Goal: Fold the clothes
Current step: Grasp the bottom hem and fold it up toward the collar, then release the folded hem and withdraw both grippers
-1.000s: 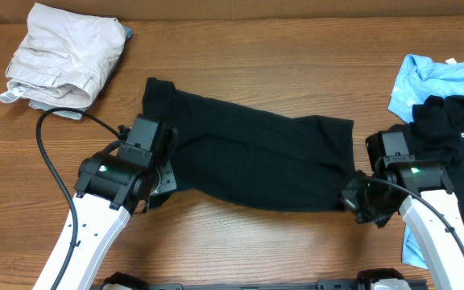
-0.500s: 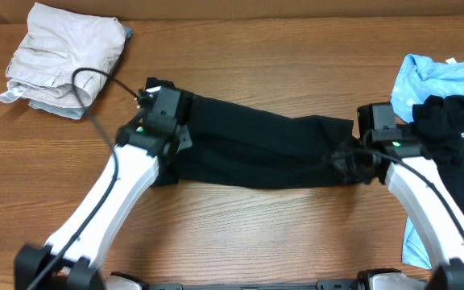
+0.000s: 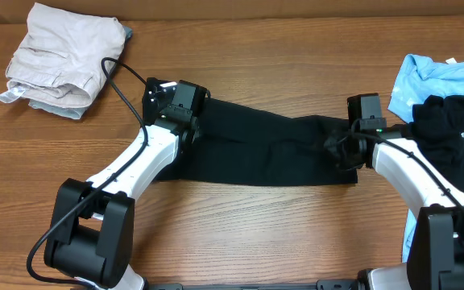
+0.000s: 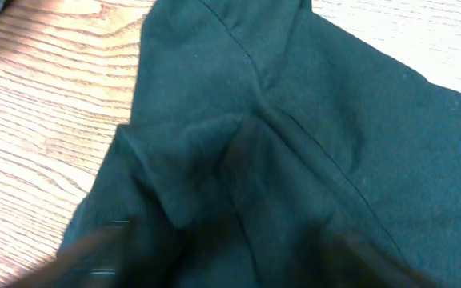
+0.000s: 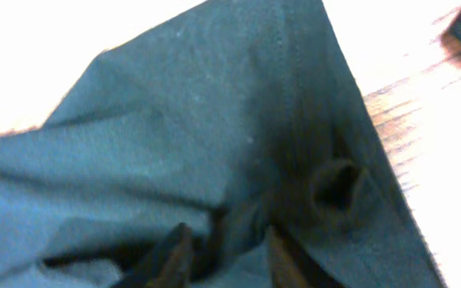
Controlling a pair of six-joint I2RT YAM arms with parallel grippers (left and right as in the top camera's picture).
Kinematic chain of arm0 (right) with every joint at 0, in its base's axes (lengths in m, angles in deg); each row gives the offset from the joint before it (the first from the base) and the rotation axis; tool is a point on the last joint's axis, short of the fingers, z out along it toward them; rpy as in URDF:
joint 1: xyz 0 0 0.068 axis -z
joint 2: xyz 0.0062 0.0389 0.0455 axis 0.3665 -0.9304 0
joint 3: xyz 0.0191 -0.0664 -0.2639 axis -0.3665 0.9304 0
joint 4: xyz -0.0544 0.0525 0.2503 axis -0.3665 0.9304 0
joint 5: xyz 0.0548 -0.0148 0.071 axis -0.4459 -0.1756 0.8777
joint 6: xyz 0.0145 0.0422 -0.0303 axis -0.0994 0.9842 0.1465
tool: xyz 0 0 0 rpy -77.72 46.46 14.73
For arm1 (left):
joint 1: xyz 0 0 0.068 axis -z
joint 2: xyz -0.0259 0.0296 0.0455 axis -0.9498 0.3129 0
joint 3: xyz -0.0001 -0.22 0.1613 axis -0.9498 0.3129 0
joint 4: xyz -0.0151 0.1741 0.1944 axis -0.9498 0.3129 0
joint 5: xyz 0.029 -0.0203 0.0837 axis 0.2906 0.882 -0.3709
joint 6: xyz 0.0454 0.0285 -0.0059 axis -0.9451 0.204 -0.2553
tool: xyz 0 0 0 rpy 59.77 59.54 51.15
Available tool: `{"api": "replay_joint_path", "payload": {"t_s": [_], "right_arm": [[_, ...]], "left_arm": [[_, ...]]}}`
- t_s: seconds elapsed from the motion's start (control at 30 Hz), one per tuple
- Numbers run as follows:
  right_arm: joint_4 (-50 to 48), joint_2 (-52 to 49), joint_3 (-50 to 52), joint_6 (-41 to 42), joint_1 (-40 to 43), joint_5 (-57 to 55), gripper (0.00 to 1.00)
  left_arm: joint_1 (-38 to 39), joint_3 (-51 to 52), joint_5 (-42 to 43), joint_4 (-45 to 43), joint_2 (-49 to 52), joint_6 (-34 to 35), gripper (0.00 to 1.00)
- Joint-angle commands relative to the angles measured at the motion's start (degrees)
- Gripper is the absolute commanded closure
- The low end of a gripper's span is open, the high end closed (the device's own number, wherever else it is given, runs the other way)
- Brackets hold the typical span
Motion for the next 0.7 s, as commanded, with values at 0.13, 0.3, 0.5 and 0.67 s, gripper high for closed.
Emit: {"api": "replay_joint_path", "payload": {"t_s": [0.13,0.3,0.5,0.67], "right_arm": [[9.4,0.7,-10.6,-8.5,6.7,3.3,0.25],[12.3,0.4,-11.4,-19.4,11.7,8.7,0.00],[10.8,-1.8,-8.3,-25.2,14.2,10.3,0.00],[6.4,-5.0,-4.5,-27.5,13.5,12.5,0.03]], "left_arm": [[-3.8,-6.4,-0.6,7.4,-1.4,-3.3,0.00],[-8.7,-16.8,8.0,18.3,-1.5,-8.1,0.00],[-15.8,-24.9,22.4,26.6,-1.5,-12.4,0.00],[-19.6,-25.3,23.9,27.1,-1.4,-12.9,0.00]]}}
